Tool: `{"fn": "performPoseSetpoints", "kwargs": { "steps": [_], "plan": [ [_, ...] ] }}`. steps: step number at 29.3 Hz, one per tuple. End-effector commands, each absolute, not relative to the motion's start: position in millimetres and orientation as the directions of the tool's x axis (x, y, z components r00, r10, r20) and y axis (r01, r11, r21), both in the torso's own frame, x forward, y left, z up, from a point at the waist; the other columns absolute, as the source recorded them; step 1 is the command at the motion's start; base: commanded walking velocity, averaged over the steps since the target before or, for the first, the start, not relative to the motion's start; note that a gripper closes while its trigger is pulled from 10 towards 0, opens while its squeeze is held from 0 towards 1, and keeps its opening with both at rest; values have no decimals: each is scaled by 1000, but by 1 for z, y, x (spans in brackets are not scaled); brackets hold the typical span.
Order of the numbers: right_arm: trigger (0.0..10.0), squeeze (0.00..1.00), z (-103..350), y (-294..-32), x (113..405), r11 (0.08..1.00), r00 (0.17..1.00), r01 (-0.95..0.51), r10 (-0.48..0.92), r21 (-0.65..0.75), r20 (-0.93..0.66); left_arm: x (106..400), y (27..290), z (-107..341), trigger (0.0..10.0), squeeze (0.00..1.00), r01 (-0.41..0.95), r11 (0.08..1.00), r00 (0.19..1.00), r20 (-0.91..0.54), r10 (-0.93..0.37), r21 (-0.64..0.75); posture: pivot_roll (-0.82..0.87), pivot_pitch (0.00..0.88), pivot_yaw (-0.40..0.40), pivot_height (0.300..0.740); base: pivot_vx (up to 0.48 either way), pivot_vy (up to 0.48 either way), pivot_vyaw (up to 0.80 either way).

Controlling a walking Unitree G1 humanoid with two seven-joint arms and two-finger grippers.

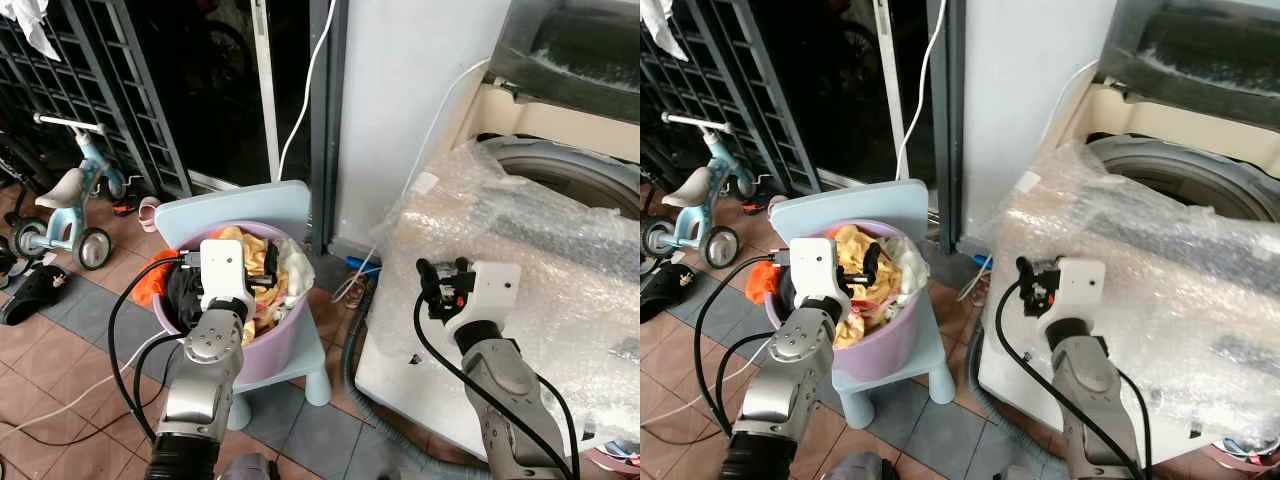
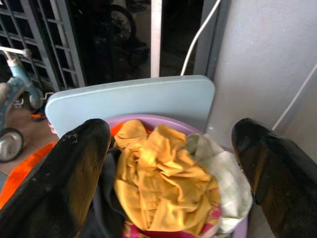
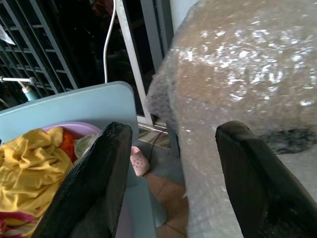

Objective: Clothes washing

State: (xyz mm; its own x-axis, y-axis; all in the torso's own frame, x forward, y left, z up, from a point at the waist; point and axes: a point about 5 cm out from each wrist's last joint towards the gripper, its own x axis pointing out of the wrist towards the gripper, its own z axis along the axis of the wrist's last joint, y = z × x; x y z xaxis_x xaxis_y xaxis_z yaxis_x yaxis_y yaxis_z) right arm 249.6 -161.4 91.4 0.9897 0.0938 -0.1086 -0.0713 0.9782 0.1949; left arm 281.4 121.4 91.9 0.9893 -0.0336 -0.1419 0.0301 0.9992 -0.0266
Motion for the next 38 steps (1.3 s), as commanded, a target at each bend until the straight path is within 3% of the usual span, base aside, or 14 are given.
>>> {"fn": "performPoseSetpoints", "kwargs": {
  "steps": [1, 2, 4, 5, 6, 7, 12, 15, 19, 22, 25, 38],
  "plan": [
    [10000, 0, 95, -172, 250, 979, 993, -29, 52, 200, -110, 283, 120, 95, 10000, 0, 30, 999, 992, -125, -32, -22, -63, 0, 30, 740, 0, 480, 0],
    [10000, 0, 95, -172, 250, 979, 993, -29, 52, 200, -110, 283, 120, 95, 10000, 0, 30, 999, 992, -125, -32, -22, -63, 0, 30, 740, 0, 480, 0],
    [10000, 0, 94, -170, 255, 999, 990, -28, 34, 46, -134, 282, 119, 96, 10000, 0, 52, 999, 993, -108, -53, -15, -66, 0, 30, 740, 0, 480, 0],
    [10000, 0, 96, -167, 256, 998, 990, -52, 57, 46, -125, 282, 119, 96, 10000, 0, 50, 999, 993, -104, -50, -4, -66, 0, 30, 740, 0, 480, 0],
    [10000, 0, 97, -161, 257, 982, 982, -86, 112, 170, -149, 282, 118, 96, 10000, 0, 44, 999, 994, -98, -43, 9, -69, 0, 30, 740, 0, 480, 0],
    [10000, 0, 97, -161, 258, 976, 981, -66, 101, 206, -164, 282, 118, 96, 10000, 0, 51, 999, 995, -92, -49, 17, -70, 0, 29, 740, 0, 428, 0],
    [10000, 0, 93, -172, 262, 996, 980, -7, 25, 92, -198, 284, 124, 96, 10000, 0, 8, 998, 997, -79, -4, 57, -70, 0, 27, 740, 0, 86, 0],
    [10000, 0, 91, -178, 263, 995, 977, 24, -2, 99, -214, 284, 125, 94, 10000, 0, -7, 999, 995, -102, 11, 38, -67, 0, 24, 740, 0, 0, 0],
    [10000, 0, 99, -176, 267, 991, 984, -17, 41, 133, -176, 284, 122, 93, 10000, 0, 22, 999, 988, -150, -27, -31, -66, 0, 24, 740, 0, 0, 775],
    [10000, 0, 103, -173, 270, 992, 985, -35, 55, 125, -163, 284, 123, 93, 10000, 0, 21, 999, 991, -130, -24, -24, -67, 0, 23, 740, 0, 0, 796],
    [10000, 0, 104, -172, 272, 992, 986, -46, 63, 115, -157, 283, 123, 94, 10000, 0, 21, 997, 994, -111, -14, 70, -67, 0, 21, 740, 0, 0, 798],
    [10000, 0, 108, -176, 280, 995, 986, -60, 71, 80, -149, 283, 127, 91, 10000, 0, 20, 999, 991, -132, -15, 32, -69, 0, 21, 740, 0, 0, 608]
  ]
}}
